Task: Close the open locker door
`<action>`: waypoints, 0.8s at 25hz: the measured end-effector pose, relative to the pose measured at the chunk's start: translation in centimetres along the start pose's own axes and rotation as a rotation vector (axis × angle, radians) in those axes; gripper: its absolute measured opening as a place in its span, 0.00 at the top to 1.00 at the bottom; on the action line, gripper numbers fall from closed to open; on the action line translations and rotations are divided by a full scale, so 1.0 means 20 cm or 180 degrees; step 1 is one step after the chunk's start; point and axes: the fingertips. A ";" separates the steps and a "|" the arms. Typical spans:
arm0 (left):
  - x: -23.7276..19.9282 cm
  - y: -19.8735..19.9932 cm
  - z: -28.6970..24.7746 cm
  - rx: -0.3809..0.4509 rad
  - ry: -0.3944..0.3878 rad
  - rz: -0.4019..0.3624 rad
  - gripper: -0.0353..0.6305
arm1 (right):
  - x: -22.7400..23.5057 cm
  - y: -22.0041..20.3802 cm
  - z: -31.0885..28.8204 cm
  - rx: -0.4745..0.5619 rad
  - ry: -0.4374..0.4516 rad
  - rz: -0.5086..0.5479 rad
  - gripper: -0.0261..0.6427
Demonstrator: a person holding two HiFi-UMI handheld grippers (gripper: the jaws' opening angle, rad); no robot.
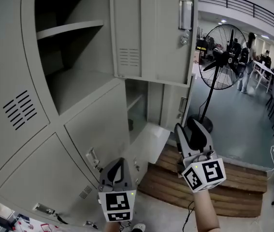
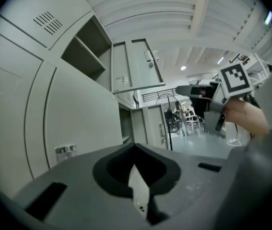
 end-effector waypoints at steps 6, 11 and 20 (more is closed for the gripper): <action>-0.01 0.02 -0.18 0.0045 -0.0163 -0.0010 0.94 | 0.20 0.10 -0.20 0.0252 -0.0093 -0.0072 0.70; -0.03 0.02 -0.29 0.0068 -0.0225 -0.0009 0.94 | 0.29 0.14 -0.30 0.0311 -0.0178 -0.0006 0.70; -0.01 -0.01 -0.40 0.0030 -0.0323 0.0050 0.94 | 0.36 0.15 -0.40 0.0311 -0.0144 0.0142 0.70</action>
Point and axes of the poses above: the fingertips, and each gripper's own axes: z backward along the fingers, x to its right, y out of its top, and after that the axes turned 9 degrees about y, right-handed
